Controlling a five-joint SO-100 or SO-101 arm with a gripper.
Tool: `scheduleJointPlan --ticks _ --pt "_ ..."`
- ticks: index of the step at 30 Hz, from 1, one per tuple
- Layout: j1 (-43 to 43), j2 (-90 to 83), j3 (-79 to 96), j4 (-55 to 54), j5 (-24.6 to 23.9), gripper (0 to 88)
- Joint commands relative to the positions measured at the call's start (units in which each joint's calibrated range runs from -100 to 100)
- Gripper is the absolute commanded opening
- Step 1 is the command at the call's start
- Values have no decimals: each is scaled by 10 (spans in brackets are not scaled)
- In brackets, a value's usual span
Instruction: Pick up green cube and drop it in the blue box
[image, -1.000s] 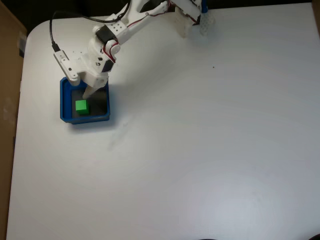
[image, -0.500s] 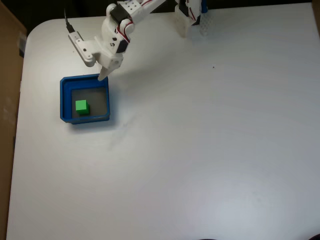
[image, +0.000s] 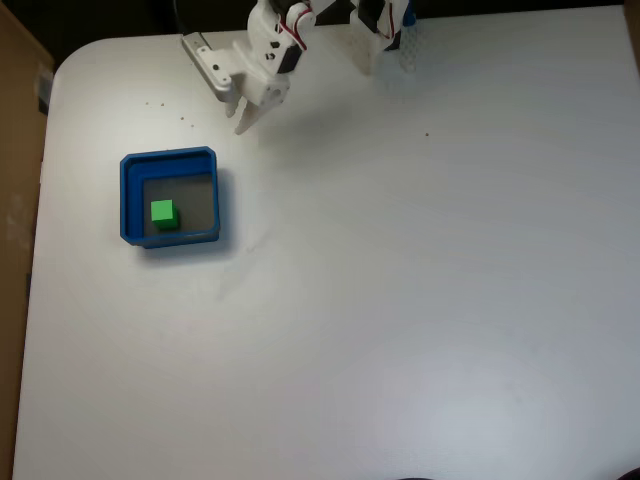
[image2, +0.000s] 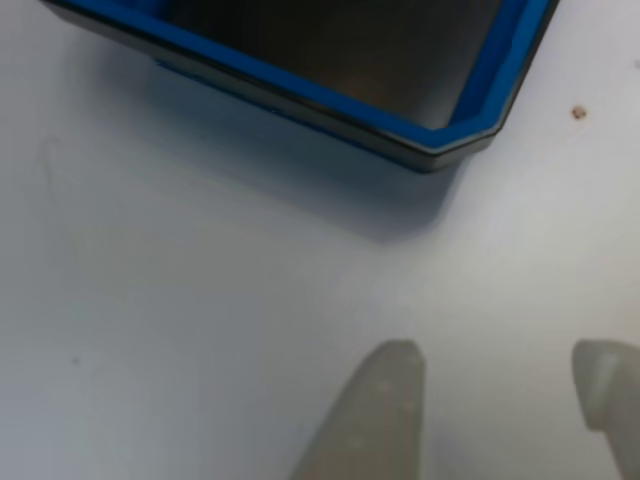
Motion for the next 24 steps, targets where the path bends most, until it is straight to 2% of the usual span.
scheduleJointPlan --ticks 1,8,15,24 --pt "3 -91 48 -14 2 79" --pt "2 -202 153 -14 2 75" --pt "2 -329 274 -14 2 3" --pt "-2 -485 391 -14 2 4"
